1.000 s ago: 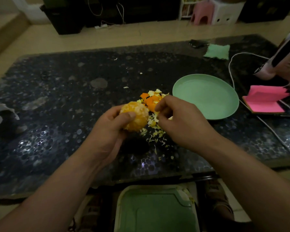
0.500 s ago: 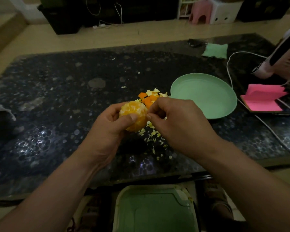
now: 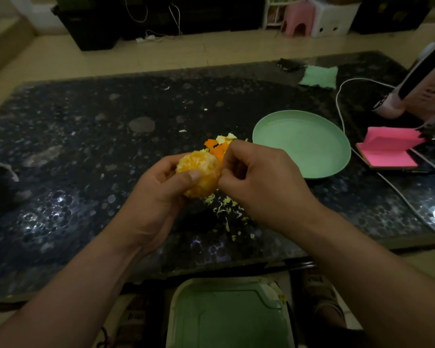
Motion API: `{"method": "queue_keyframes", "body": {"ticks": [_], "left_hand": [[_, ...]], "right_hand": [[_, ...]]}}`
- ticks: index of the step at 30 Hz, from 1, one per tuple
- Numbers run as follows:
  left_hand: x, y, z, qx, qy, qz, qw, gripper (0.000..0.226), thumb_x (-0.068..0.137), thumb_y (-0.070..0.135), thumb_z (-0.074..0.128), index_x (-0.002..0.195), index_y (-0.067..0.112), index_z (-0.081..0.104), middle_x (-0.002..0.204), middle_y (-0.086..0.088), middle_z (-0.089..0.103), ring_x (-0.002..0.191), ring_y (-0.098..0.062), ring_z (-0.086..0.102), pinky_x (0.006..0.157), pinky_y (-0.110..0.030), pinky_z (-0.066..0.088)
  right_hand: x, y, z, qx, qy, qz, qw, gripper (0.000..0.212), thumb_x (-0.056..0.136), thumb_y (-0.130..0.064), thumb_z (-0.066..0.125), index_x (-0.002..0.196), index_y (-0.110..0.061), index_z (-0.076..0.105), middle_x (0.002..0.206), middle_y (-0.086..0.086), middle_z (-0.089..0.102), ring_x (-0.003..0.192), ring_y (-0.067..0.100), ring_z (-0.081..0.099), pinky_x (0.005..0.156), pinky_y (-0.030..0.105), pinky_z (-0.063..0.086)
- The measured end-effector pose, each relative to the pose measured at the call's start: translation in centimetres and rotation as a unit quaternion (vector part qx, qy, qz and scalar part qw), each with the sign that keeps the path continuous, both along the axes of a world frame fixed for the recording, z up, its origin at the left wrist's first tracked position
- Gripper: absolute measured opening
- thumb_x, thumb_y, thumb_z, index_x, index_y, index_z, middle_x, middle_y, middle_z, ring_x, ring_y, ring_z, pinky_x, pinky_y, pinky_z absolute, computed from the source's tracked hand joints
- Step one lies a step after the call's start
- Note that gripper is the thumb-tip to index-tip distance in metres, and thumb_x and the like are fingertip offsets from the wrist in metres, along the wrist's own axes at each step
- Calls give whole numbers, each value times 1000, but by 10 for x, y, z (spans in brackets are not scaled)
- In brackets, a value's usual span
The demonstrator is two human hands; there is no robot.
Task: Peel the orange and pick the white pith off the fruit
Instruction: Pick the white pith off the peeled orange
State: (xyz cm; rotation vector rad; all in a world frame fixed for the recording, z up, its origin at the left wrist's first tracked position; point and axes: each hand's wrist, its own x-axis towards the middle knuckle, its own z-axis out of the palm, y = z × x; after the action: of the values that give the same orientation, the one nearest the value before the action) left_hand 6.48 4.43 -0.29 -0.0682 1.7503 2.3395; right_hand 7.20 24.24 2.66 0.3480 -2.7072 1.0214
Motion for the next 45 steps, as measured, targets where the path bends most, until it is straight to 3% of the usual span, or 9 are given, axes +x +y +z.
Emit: {"method": "queue_keyframes", "body": {"ticks": [9,12,16,23,29,33,37,41,45], "left_hand": [[2,-4,11,122,-81,-13,989,56,84,30,74,134,6,65,132,-19,72,117,-33,71,103,-47,57],[3,-4,13,131,-82,-10,988,59,83,32,71,135,8,64,131,-18,73,114,-33,72,103,-48,57],[2,-6,14,100,-74,-21,992,58,81,35,74,132,8,68,136,-18,70,119,-30,70,103,-42,58],[4,0,18,179,-150,-28,972,61,109,50,41,146,4,58,142,-24,65,121,-32,69,98,-40,60],[3,4,23,193,-147,-2,970,51,110,43,45,143,9,64,143,-16,66,120,-23,68,97,-35,60],[0,1,16,153,-126,43,979,43,112,30,46,147,8,56,141,-19,66,130,-33,65,93,-42,62],[4,5,20,96,-91,36,991,50,113,43,42,144,6,56,133,-19,71,122,-33,71,85,-38,63],[6,6,21,-14,-3,-8,1000,60,89,33,78,140,9,56,131,-12,73,121,-31,71,98,-45,60],[7,1,23,-101,63,-5,993,62,76,25,90,132,20,63,120,-4,76,112,-26,75,91,-42,62]], "right_hand": [[-9,10,-6,-37,-22,-37,998,18,99,-32,61,84,-24,66,71,-6,65,66,13,60,65,46,55],[-7,6,0,-70,-37,-22,997,6,97,-27,64,101,-31,67,80,-11,67,71,9,63,67,39,56],[-4,0,5,-112,-73,18,991,6,100,-40,65,101,-34,67,83,-14,69,78,3,65,65,20,51],[-6,0,-2,-126,-159,107,973,40,91,-42,77,129,-39,62,117,-19,70,113,-4,64,98,31,55],[-6,-4,-3,-164,-114,81,976,45,89,-40,83,129,-34,63,117,-17,73,111,-1,68,98,34,58],[-2,-6,-2,-168,-97,68,979,48,88,-36,84,129,-37,60,113,-18,69,106,-1,67,93,31,59],[0,-9,0,-170,-93,49,980,49,86,-41,84,128,-41,58,109,-17,64,98,0,68,84,30,62],[0,-9,1,-210,-76,31,974,38,89,-38,83,121,-40,63,103,-12,65,90,5,71,73,23,59],[3,-8,4,-236,-72,53,968,32,93,-25,79,120,-37,65,97,-10,68,88,8,72,73,17,55]]}}
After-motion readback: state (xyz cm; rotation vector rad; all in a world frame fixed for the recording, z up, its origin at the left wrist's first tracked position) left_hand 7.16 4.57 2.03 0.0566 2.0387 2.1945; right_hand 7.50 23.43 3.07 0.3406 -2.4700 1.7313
